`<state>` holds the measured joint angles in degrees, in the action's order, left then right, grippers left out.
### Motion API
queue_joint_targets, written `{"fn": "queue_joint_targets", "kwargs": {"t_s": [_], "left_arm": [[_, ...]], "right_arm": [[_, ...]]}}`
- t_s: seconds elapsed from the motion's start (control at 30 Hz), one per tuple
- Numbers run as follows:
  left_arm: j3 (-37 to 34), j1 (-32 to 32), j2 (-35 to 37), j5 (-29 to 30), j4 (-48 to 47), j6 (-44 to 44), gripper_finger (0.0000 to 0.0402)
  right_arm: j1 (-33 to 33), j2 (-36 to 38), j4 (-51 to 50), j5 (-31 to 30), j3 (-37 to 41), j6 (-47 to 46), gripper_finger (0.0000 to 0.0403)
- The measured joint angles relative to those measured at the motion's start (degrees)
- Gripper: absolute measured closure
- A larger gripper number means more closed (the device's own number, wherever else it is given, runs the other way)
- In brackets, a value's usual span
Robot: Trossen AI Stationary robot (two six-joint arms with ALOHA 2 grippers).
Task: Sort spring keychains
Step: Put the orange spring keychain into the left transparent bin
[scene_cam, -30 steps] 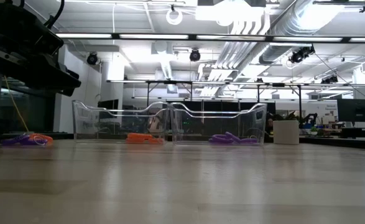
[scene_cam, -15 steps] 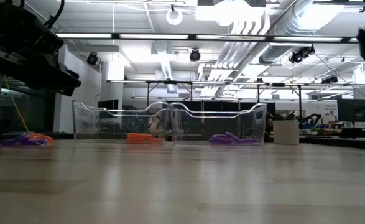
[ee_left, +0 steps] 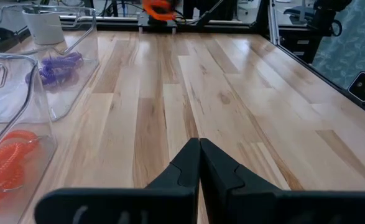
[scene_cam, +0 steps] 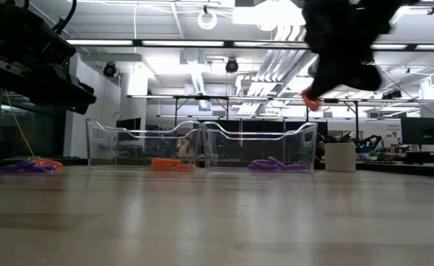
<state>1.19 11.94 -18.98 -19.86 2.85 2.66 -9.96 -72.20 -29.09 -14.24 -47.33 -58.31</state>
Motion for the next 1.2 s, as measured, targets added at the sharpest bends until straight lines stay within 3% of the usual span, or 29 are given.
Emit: {"fn": "queue_joint_targets", "kwargs": {"t_s": [0.17, 0.37, 0.63, 0.77, 1.0, 1.2], "left_arm": [[0.0, 0.01, -0.02, 0.01, 0.0, 0.0, 0.04], [-0.01, 0.01, -0.01, 0.0, 0.01, 0.0, 0.04], [-0.02, 0.0, -0.02, 0.0, 0.0, 0.02, 0.04], [-0.02, 0.02, -0.02, 0.0, 0.0, 0.01, 0.04], [0.0, 0.02, -0.02, 0.0, 0.0, 0.01, 0.04], [-0.02, 0.0, 0.0, 0.0, 0.0, 0.0, 0.04]], "right_arm": [[11.21, -5.87, 0.39, 4.93, -9.44, 14.45, 0.0403], [20.8, -18.88, 0.49, 10.61, -26.47, 30.26, 0.0403], [29.09, -38.45, 0.26, 23.76, -48.8, 47.58, 0.0402], [31.21, -46.43, -1.64, 29.1, -57.69, 50.79, 0.0402], [34.07, -53.96, -6.71, 32.23, -64.69, 53.19, 0.0396], [34.95, -54.45, -7.83, 32.65, -64.24, 54.24, 0.034]]}}
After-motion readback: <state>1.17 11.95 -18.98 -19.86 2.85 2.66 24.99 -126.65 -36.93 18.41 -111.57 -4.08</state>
